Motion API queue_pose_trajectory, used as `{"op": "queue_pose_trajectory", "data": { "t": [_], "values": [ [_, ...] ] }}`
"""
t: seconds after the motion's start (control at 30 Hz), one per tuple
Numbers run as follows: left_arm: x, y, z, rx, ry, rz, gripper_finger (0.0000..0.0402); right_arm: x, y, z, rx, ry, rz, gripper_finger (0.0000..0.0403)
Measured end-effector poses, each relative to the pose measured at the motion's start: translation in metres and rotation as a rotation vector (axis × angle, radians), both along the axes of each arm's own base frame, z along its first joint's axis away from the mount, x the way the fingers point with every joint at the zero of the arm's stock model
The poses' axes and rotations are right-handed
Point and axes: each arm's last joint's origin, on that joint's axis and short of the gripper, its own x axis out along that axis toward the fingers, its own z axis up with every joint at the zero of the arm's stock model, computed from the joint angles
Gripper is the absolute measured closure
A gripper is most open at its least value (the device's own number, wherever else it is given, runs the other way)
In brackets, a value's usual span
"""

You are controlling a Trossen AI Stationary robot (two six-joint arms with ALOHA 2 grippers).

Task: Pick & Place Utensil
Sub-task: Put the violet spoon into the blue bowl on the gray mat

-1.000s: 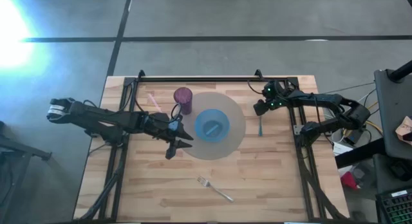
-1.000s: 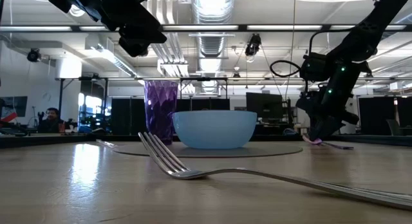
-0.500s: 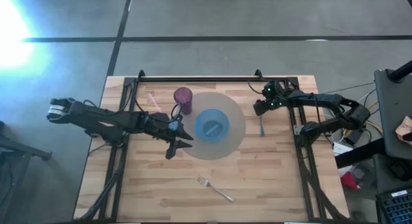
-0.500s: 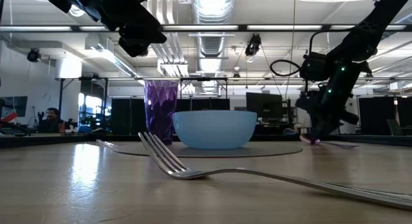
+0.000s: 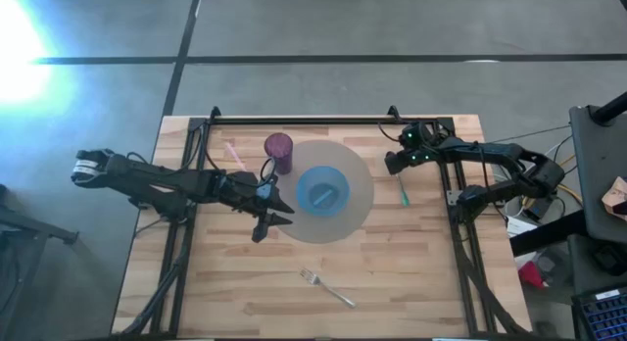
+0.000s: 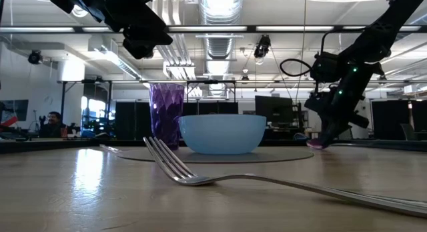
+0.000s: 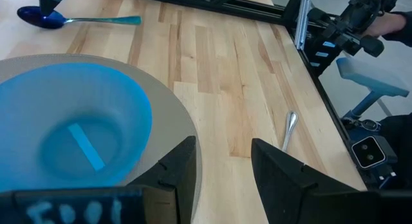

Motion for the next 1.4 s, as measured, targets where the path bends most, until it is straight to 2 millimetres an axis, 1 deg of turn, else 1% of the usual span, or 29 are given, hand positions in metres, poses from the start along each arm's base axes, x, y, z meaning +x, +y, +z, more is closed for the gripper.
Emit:
{"op": "queue_pose_trajectory", "data": {
  "t": [0.27, 0.63, 1.03, 1.4],
  "values": [
    [-0.0002, 0.0000, -0.0005, -0.002, 0.006, 0.001, 0.0262, -0.0008, 0.0012, -0.0009, 0.002, 0.019, 0.041, 0.0394],
    [-0.0005, 0.0000, -0.0010, -0.015, 0.014, 0.008, 0.0262, -0.0004, 0.0030, -0.0010, 0.031, -0.012, 0.099, 0.0395],
    [-0.0005, 0.0002, -0.0010, -0.019, 0.016, 0.011, 0.0262, -0.0030, 0.0076, 0.0067, 0.031, -0.040, 0.120, 0.0396],
    [-0.0006, 0.0002, -0.0013, -0.020, 0.019, 0.011, 0.0262, -0.0034, 0.0080, 0.0079, 0.026, -0.042, 0.124, 0.0396]
  ]
}}
